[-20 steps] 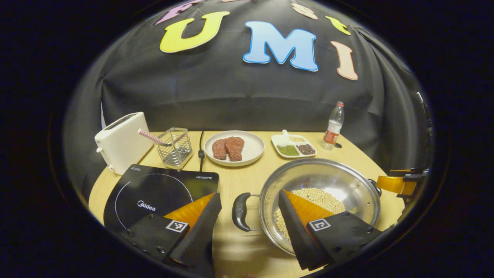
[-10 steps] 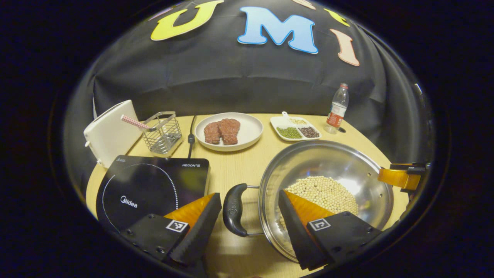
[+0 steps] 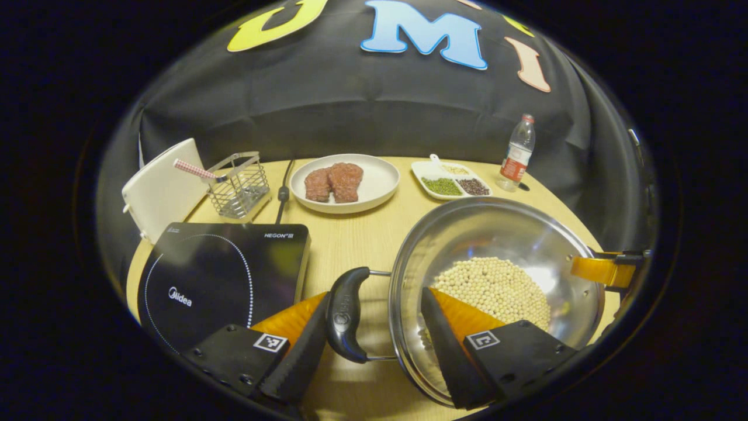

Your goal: First push the handle of the pot to place it horizontally, then grasp the pot with both hands and set it on the induction cooktop.

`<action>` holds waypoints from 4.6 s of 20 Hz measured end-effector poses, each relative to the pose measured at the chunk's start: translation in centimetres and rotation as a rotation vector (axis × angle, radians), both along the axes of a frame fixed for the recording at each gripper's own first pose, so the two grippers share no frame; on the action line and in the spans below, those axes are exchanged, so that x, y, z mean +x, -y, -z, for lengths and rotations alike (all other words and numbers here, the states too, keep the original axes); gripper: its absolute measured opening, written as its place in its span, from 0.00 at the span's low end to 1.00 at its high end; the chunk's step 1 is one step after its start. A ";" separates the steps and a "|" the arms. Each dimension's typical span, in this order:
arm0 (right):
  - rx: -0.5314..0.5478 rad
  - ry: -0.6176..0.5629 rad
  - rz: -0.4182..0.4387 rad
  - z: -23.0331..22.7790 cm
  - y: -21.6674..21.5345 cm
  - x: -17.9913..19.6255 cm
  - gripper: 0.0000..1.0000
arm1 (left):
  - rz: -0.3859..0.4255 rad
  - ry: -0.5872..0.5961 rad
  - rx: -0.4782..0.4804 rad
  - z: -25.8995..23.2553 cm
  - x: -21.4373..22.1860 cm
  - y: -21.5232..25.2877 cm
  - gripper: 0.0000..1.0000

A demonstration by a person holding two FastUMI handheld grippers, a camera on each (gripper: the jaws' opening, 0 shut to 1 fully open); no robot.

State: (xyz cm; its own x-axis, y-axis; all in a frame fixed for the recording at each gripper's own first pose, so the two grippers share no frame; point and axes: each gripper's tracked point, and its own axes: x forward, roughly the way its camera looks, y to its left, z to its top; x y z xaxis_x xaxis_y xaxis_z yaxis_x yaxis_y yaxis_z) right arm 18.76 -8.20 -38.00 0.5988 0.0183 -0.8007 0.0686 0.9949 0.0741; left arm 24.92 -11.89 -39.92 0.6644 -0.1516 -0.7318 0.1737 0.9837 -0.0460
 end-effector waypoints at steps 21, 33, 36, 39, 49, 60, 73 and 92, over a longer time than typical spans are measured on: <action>-0.012 0.023 0.009 -2.8 1.2 -2.1 0.51 | -0.043 0.075 0.030 -3.7 -1.2 1.0 0.72; -0.019 0.099 -0.091 -7.6 2.0 -3.6 0.51 | -0.125 0.131 0.029 -8.5 -5.7 1.0 0.72; -0.020 0.100 -0.092 -8.2 0.8 -4.0 0.51 | -0.122 0.138 0.029 -9.1 -6.0 -0.4 0.69; -0.024 0.108 -0.083 -8.9 -1.1 -4.4 0.51 | -0.110 0.149 0.028 -9.5 -5.9 -2.6 0.68; -0.035 0.116 -0.045 -10.2 -9.9 -5.6 0.51 | -0.084 0.155 0.008 -10.6 -5.0 -12.1 0.69; -0.034 0.122 -0.052 -10.5 -19.5 -4.6 0.51 | -0.092 0.164 0.008 -10.5 -3.0 -22.7 0.69; -0.034 0.071 -0.104 -8.3 -28.7 -1.1 0.51 | -0.141 0.121 0.020 -7.9 0.6 -33.0 0.69; -0.022 0.038 -0.144 -6.7 -34.1 0.8 0.48 | -0.173 0.119 0.038 -5.5 2.5 -38.4 0.77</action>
